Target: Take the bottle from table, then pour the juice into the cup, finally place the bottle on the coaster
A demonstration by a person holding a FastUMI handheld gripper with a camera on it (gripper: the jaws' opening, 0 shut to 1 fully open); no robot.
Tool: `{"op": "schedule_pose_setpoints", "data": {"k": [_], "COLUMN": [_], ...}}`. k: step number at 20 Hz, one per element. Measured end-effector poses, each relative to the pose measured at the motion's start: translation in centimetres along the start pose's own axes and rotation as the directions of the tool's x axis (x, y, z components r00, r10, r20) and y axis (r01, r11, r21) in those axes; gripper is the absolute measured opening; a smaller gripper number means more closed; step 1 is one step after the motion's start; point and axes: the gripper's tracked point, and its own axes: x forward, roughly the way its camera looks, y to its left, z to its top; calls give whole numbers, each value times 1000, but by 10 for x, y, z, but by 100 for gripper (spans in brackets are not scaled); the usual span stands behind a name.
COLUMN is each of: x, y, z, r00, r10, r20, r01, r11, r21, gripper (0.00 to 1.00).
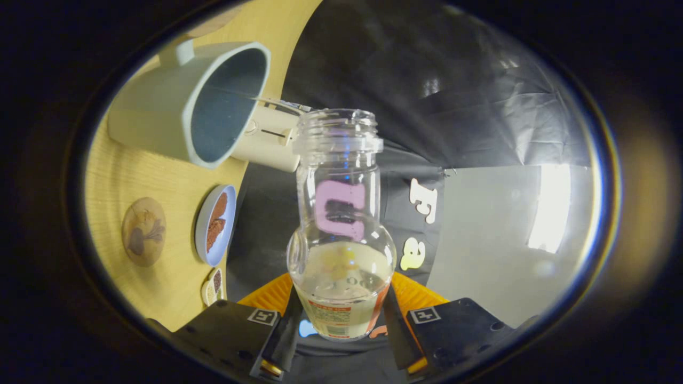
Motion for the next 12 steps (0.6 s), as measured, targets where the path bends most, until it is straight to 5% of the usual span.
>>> {"op": "schedule_pose_setpoints", "data": {"k": [12], "x": [0], "y": [8], "z": [-9], "r00": [999], "r10": [22], "r20": [-24], "r01": [-22], "r11": [1000], "r21": [-1], "gripper": [74]}}
